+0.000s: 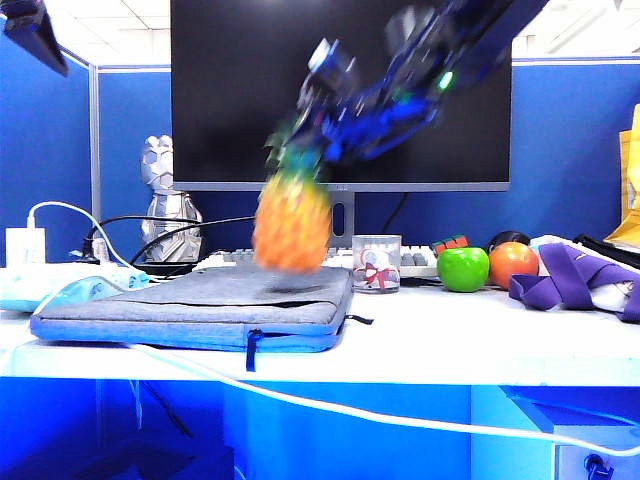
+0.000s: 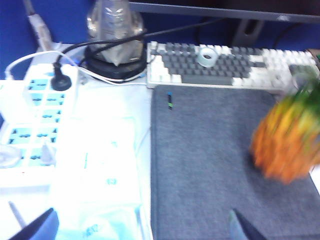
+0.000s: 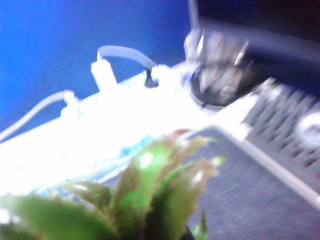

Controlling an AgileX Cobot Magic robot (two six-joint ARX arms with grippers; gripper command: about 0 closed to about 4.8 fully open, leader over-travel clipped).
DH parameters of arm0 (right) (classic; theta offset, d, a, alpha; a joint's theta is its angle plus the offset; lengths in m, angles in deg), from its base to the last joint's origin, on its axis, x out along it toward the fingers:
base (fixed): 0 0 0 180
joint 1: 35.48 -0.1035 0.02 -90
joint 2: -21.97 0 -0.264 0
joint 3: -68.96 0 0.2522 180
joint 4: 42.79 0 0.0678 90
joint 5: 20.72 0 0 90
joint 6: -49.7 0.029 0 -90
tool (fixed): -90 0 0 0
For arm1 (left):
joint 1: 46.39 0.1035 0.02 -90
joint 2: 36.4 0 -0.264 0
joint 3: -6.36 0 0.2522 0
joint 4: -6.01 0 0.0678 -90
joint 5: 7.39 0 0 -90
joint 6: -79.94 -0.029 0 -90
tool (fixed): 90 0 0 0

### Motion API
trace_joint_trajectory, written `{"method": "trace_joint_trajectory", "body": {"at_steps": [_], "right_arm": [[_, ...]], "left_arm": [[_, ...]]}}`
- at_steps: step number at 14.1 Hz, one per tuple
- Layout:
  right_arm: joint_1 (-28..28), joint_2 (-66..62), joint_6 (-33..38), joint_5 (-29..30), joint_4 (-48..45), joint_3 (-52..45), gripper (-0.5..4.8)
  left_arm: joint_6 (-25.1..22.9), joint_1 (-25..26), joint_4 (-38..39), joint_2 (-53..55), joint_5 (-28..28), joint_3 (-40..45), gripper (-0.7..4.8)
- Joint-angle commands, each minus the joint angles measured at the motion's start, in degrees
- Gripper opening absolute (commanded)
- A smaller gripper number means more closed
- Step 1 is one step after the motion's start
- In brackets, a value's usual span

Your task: Pick up the pineapple and place it above the gray bag.

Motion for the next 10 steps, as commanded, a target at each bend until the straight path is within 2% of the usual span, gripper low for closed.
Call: {"method": "trace_joint_trajectory", "body": {"at_steps": [1, 4, 7, 10], "right_arm": [[-3.19, -1.01, -1.53, -0.07, -6.36, 1.68, -0.05], [-6.05, -4.04, -4.5, -2.16, -4.26, 6.36, -0.05], [-6.21, -6.32, -7.19, -3.19, -0.76, 6.95, -0.05], [-6.27, -6.8, -16.15, -5.14, 6.99, 6.93, -0.05]], "left_arm": [[1.66, 0.02, -2.69, 0.02, 1.68, -0.04, 4.79], [1.81, 0.02, -3.06, 0.04, 1.81, -0.04, 4.79], [2.01, 0.02, -3.02, 0.04, 2.12, -0.04, 4.79], [3.1, 0.02, -3.06, 0.07, 3.1, -0.04, 4.79]]}}
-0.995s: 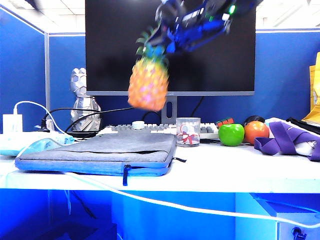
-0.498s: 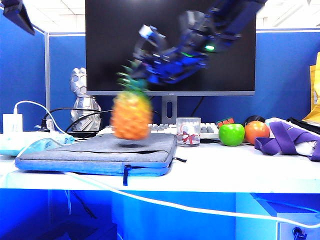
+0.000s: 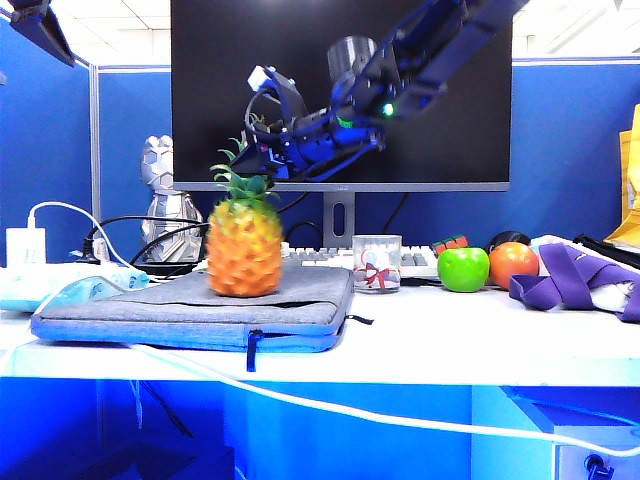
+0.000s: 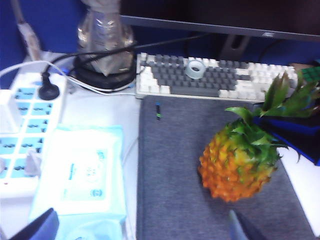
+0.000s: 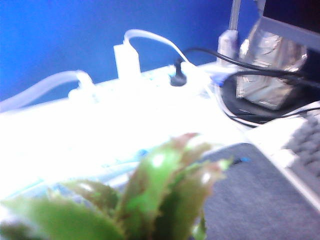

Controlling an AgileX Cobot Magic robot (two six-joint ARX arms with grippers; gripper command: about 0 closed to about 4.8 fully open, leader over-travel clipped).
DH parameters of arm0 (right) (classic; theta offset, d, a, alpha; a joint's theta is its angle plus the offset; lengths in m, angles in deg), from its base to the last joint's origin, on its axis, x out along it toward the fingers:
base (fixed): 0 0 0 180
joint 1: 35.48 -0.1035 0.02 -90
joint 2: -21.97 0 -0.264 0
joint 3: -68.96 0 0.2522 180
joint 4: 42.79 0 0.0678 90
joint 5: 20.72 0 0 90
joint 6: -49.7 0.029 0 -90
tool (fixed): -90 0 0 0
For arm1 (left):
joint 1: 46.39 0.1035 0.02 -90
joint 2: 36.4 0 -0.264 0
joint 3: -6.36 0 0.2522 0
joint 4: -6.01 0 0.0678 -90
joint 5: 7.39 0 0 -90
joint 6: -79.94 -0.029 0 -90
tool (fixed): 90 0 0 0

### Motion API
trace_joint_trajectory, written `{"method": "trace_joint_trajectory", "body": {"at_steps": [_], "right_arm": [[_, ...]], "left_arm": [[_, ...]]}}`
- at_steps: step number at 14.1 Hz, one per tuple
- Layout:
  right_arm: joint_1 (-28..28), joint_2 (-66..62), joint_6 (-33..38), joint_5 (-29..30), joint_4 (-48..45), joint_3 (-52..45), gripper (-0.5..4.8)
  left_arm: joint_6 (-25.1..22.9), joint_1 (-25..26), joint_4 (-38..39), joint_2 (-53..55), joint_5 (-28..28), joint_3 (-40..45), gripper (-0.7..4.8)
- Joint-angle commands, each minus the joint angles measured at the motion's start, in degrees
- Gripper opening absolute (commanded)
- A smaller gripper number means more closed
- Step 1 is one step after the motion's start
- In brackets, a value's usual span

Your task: Pick up the pineapple and place it above the gray bag.

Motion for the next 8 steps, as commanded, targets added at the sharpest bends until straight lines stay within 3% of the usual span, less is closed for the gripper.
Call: {"method": "trace_joint_trajectory", "body": {"at_steps": [1, 6, 7, 8], "right_arm": [[-0.37, -0.42, -6.51, -1.66, 5.86, -0.02, -0.05], [-0.48, -0.63, -6.19, -1.73, 5.46, 0.0, -0.05], [-0.48, -0.63, -6.05, -1.51, 5.38, 0.0, 0.08], [-0.76, -0.63, -5.81, -1.51, 5.33, 0.02, 0.81]], "left_arm": [[0.81, 0.02, -0.76, -0.13, 0.72, -0.04, 4.79], [0.81, 0.02, -0.74, -0.13, 0.9, -0.04, 4.79], [0.81, 0.02, -0.74, -0.13, 0.92, -0.04, 4.79], [0.83, 0.02, -0.76, -0.13, 0.92, -0.04, 4.79]]}}
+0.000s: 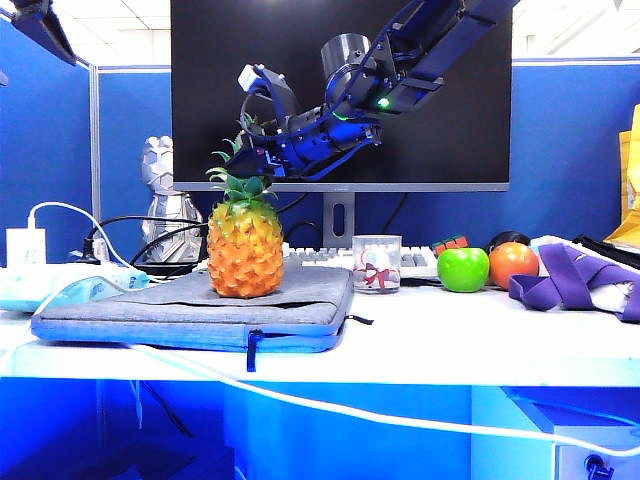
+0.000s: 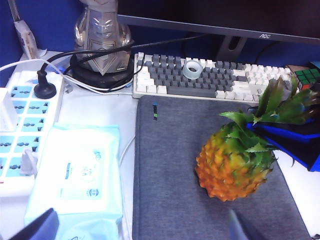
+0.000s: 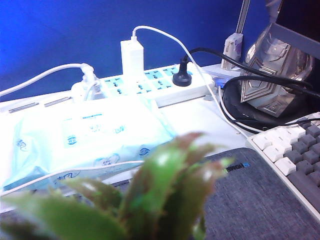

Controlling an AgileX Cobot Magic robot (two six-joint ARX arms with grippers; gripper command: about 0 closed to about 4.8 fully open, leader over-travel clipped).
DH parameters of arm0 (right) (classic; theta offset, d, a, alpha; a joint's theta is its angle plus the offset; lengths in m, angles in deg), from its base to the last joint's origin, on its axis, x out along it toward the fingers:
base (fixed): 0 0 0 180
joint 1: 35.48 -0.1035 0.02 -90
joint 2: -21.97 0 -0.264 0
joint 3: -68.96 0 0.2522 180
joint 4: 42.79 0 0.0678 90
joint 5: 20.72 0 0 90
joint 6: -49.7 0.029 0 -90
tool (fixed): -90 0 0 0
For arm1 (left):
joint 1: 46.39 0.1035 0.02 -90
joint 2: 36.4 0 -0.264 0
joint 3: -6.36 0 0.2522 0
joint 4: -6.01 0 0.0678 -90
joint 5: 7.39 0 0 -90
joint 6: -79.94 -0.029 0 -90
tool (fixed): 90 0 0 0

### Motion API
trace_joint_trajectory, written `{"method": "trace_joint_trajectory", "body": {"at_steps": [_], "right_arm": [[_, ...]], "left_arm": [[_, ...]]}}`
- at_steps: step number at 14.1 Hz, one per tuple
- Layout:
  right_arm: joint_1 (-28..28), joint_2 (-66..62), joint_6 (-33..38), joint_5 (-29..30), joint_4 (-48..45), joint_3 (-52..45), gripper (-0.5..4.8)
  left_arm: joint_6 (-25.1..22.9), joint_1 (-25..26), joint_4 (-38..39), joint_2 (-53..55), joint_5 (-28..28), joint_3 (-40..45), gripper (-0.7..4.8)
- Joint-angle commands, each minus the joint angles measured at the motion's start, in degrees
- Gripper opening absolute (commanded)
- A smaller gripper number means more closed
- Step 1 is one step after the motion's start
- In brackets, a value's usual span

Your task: Pick up the pineapple and place it above the gray bag.

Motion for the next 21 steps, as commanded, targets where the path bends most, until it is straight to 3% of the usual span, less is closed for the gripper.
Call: {"method": "trace_joint_trajectory", "body": {"at_steps": [1, 2, 3, 4, 12, 18, 21], "right_arm": [[-0.52, -0.7, -0.2, -1.05, 2.64, -0.37, 1.43], [-0.63, -0.7, 0.26, -0.87, 2.23, -0.37, 2.52], [-0.66, -0.7, 1.62, -0.22, 0.94, -0.37, 4.2], [-0.66, -0.7, 3.48, 0.2, -0.48, -0.35, 4.79], [-0.48, -0.57, 11.06, 4.52, -4.92, 0.13, 4.79], [1.03, -0.57, 11.04, 5.84, 1.03, 6.19, 4.79], [3.39, 0.09, 11.26, 10.54, 6.16, 6.19, 4.79]], "left_arm": [[0.17, 0.02, -0.74, -0.15, 0.46, -0.04, 4.79], [0.17, 0.02, -0.74, -0.15, 0.46, -0.04, 4.79], [0.17, 0.02, -0.72, -0.15, 0.52, -0.04, 4.79], [0.2, 0.02, -0.74, -0.15, 1.51, -0.04, 4.79], [0.61, 0.02, -0.72, -0.15, 2.82, -0.04, 4.79], [1.75, 0.02, -0.72, -0.15, 4.37, -0.04, 4.79], [3.13, 0.02, -0.74, -0.15, 5.4, -0.07, 4.79]]}}
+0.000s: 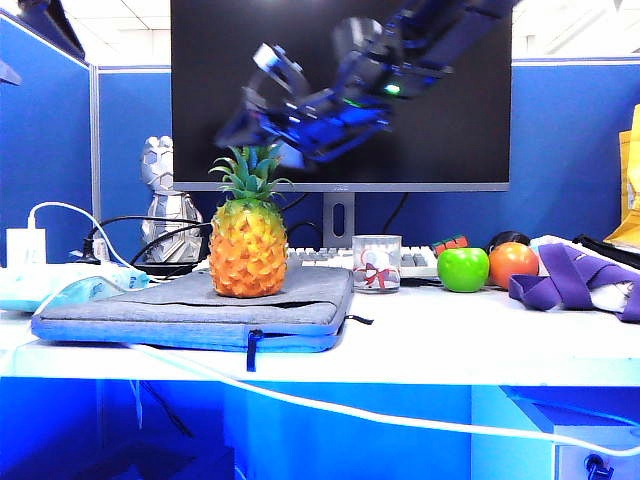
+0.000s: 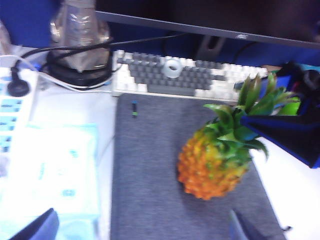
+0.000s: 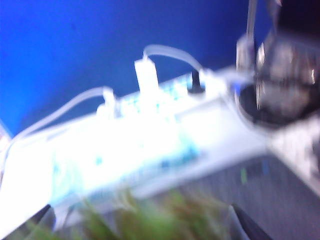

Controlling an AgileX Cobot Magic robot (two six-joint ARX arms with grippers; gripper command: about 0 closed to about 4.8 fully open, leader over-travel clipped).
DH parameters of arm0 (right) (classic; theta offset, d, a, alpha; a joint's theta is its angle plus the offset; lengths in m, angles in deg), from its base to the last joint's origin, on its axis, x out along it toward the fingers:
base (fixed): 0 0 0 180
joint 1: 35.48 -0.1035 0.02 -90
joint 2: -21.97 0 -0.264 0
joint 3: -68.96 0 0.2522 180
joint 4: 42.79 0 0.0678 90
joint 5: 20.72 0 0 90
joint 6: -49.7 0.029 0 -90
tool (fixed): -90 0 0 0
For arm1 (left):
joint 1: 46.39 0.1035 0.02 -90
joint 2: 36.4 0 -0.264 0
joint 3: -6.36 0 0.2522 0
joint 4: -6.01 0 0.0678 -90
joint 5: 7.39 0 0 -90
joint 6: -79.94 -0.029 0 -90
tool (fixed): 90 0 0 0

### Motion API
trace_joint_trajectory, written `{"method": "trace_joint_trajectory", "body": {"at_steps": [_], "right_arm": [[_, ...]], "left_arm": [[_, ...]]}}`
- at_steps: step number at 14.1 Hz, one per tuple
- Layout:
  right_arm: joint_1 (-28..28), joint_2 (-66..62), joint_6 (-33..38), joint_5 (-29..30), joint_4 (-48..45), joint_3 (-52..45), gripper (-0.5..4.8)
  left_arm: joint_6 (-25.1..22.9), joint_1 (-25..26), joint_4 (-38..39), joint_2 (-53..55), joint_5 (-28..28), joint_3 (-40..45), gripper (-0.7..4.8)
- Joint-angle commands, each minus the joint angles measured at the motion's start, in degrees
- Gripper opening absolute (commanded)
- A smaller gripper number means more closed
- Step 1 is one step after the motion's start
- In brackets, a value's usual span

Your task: Pick up the pineapple and place it above the gray bag.

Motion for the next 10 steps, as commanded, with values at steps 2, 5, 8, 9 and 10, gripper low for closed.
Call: {"method": "trace_joint_trajectory", "body": {"at_steps": [2, 5, 8, 9, 10], "right_arm": [[2.19, 2.03, 0.28, 5.49, 3.98, 0.26, 4.79], [2.75, 4.5, 0.39, 7.45, 7.21, 0.26, 4.79], [4.59, 6.64, -0.48, 7.78, 12.26, 0.26, 4.79], [5.42, 7.28, -1.29, 7.67, 14.12, 0.26, 4.79], [7.26, 9.01, -2.01, 7.65, 16.66, 0.26, 4.79]], "left_arm": [[1.55, 0.0, -0.74, -0.15, 0.85, -0.07, 4.79], [2.36, 0.0, -0.81, -0.17, 1.92, -0.07, 4.79], [2.51, 0.02, -0.7, -0.2, 3.41, -0.07, 4.79], [2.23, 0.02, -0.63, -0.22, 3.41, -0.09, 4.79], [2.23, 0.07, -0.61, -0.55, 4.28, -0.22, 4.79]]}}
